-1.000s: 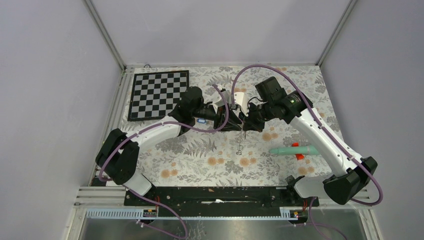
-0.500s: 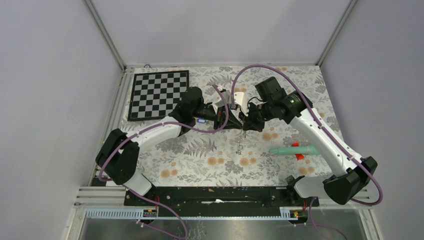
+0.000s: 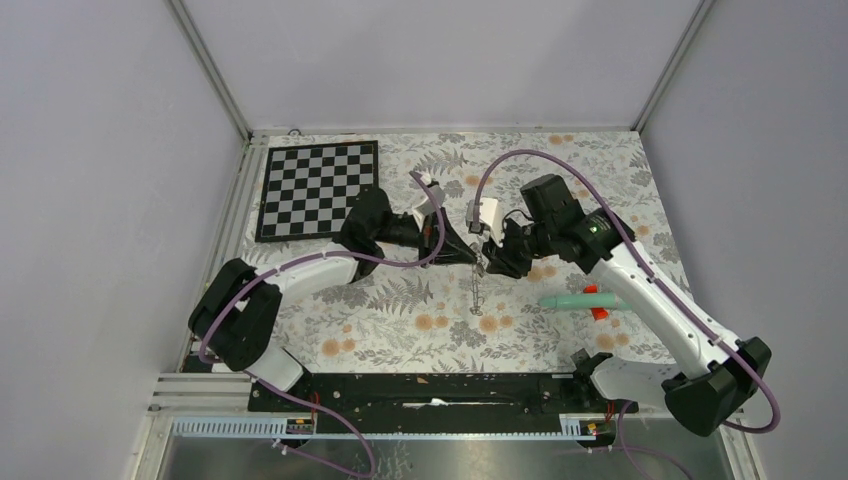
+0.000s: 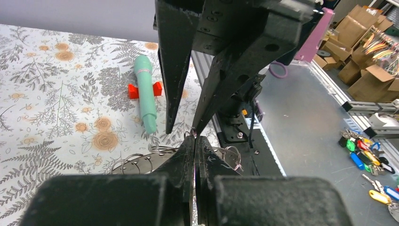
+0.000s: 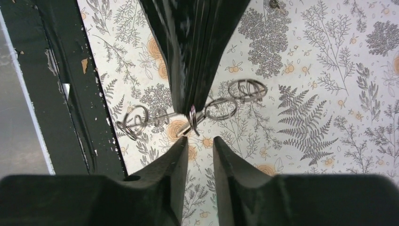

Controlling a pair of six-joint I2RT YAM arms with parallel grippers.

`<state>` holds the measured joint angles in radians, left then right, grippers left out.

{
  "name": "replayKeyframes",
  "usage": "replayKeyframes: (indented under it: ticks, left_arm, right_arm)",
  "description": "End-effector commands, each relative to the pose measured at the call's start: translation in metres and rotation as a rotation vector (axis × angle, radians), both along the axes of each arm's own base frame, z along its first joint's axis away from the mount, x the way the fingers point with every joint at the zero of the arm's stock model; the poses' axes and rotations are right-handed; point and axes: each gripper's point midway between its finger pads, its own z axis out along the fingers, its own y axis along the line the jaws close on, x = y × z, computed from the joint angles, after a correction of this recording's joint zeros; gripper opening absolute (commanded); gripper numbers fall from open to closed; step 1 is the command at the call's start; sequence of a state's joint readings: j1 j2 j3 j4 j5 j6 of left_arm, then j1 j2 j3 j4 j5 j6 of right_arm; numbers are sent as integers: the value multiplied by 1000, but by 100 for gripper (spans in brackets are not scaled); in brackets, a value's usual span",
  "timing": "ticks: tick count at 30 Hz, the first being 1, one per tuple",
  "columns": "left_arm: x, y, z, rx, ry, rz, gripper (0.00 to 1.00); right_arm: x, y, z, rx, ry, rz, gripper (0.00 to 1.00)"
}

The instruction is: Put the keys on the keyring

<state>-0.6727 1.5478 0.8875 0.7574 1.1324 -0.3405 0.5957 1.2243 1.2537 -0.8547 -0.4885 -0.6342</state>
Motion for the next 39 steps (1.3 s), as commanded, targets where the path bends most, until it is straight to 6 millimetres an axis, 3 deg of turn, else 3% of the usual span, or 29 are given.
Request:
replayKeyframes:
  ticks: [1, 6, 13, 15, 21, 27, 30, 35, 39]
  left_arm:
    - [-18, 14, 51, -138, -123, -44, 0]
    - [-23, 17, 44, -129, -117, -51, 0]
    - [-24, 18, 42, -130, -127, -60, 0]
    - [-25, 18, 42, -131, -130, -65, 0]
    - [-29, 20, 45, -146, -132, -81, 0]
    - [-32, 21, 48, -167, -122, -91, 0]
    - [-33, 20, 48, -171, -119, -94, 0]
    - [-32, 20, 43, -164, -117, -92, 0]
    - [-32, 20, 40, -158, -115, -93, 0]
  right_arm:
    - [3, 5, 17, 105, -79, 5, 38]
    - [-7, 11, 30, 181, -67, 57, 45]
    - [-25, 21, 46, 267, -42, 161, 45]
    - [-29, 23, 45, 276, -25, 178, 42]
    - [-29, 22, 32, 267, -18, 180, 17]
    - [-30, 27, 28, 289, 10, 190, 11]
    - [-29, 31, 33, 306, 23, 195, 13]
    - [-27, 30, 41, 310, -3, 181, 33]
    - [-26, 26, 53, 313, -56, 167, 39]
